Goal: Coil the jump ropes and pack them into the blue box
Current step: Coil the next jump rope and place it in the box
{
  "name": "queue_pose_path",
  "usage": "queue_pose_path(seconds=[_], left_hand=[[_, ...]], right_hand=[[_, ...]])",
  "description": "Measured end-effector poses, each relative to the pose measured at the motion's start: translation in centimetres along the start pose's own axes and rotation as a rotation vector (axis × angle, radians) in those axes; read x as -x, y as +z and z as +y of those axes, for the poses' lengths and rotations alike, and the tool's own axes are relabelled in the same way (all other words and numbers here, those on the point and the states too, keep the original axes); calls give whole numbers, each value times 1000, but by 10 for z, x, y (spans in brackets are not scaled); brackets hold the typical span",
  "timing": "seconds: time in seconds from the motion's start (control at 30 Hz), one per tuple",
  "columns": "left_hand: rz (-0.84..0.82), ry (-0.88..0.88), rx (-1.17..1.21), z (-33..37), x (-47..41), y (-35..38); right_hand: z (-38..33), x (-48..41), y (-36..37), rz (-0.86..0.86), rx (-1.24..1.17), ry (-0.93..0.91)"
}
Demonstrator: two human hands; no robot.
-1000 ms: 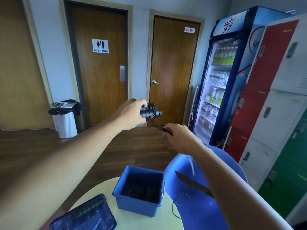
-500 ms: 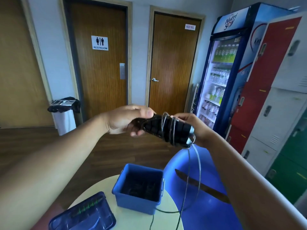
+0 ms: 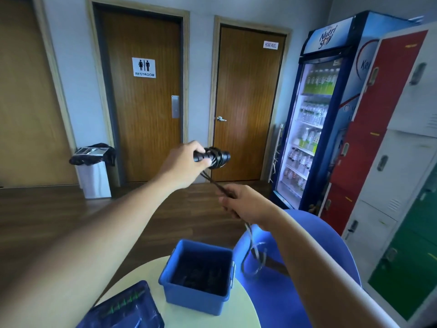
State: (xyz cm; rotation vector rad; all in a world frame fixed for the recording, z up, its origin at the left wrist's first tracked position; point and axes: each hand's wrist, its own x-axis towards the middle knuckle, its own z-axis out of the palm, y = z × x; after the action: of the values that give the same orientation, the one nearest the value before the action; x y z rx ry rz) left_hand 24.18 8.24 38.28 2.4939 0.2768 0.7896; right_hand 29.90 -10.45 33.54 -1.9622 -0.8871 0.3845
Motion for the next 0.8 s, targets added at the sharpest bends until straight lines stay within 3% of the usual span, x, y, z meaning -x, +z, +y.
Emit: queue_pose_path(seconds=[0.07, 0.13, 0.23, 0.33, 0.43, 0.53, 0.63, 0.8], left_hand=[[-109, 70, -283, -4, 5, 4], [-257, 80, -333, -5, 10, 7], [-456, -36, 16, -6, 12, 3], [-579, -153, 421, -3, 21, -4], [-619, -179, 724, 2, 25, -9], [-560, -234, 995, 15, 24, -14], [-449, -300, 1266, 25, 19, -19], [-55, -597, 1447, 41, -2, -27]], right_hand=[[-5, -1, -10, 27, 283, -64], [-12, -2, -21, 80, 488, -118], [-23, 2, -40, 175, 481, -181], [-17, -1, -56, 281, 262, -235], [-12, 1, -57, 243, -22, -225], [-2, 4, -44, 171, -319, -199], [0, 2, -22, 227, -205, -132], [4, -3, 4, 201, 18, -87]])
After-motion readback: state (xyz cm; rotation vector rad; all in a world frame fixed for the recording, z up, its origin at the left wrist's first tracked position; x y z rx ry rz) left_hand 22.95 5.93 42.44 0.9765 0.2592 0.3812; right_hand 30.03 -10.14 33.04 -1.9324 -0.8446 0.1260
